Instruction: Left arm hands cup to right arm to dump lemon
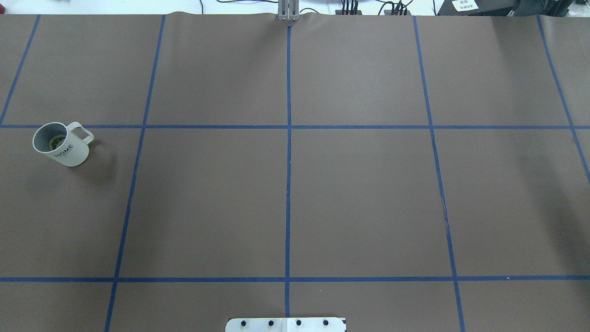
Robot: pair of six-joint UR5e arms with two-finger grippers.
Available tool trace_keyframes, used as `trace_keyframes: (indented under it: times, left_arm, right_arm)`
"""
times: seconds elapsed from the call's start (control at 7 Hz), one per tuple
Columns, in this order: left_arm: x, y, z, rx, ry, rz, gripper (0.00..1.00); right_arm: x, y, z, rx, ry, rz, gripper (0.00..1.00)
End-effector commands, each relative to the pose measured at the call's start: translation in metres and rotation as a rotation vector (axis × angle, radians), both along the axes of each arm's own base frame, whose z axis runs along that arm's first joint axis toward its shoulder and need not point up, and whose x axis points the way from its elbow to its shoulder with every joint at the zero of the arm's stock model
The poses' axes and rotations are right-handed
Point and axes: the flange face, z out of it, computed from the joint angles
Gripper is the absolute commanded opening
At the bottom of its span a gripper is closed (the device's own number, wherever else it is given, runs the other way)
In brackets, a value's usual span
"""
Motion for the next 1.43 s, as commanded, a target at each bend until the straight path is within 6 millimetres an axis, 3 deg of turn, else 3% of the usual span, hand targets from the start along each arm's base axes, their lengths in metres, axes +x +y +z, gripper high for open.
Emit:
trace_keyframes:
  times: [0.0, 0.14, 0.43, 0.57, 0.71, 1.0, 1.14, 1.29]
  left_arm:
    - [-0.006, -0.040, -0.029, 0.116, -0.075, -0.028, 1.00]
    - [-0.006, -0.048, -0.013, 0.077, -0.055, -0.046, 1.00]
    - [0.001, -0.053, -0.022, 0.084, 0.048, -0.089, 1.00]
    - [0.009, -0.054, -0.017, 0.107, 0.060, -0.096, 1.00]
    - [0.029, -0.058, -0.011, 0.126, 0.066, -0.061, 1.00]
    - [0.071, -0.060, 0.001, -0.016, 0.119, -0.118, 1.00]
    - [0.118, -0.058, 0.000, -0.080, 0.159, -0.141, 1.00]
    - [0.149, -0.056, 0.006, -0.086, 0.211, -0.153, 1.00]
  right_arm:
    - [-0.002, -0.013, -0.016, -0.030, -0.071, 0.099, 1.00]
    - [-0.002, -0.021, -0.028, -0.021, -0.085, 0.107, 1.00]
    - [-0.010, -0.026, -0.046, -0.006, -0.126, 0.091, 1.00]
    - [-0.026, -0.036, -0.059, 0.020, -0.127, 0.058, 1.00]
    - [-0.048, -0.047, -0.078, 0.050, -0.134, 0.020, 1.00]
    - [-0.086, -0.047, -0.081, 0.013, -0.151, -0.016, 0.99]
    - [-0.102, -0.043, -0.093, -0.014, -0.173, 0.000, 0.99]
    - [-0.110, -0.041, -0.096, -0.018, -0.175, -0.006, 0.99]
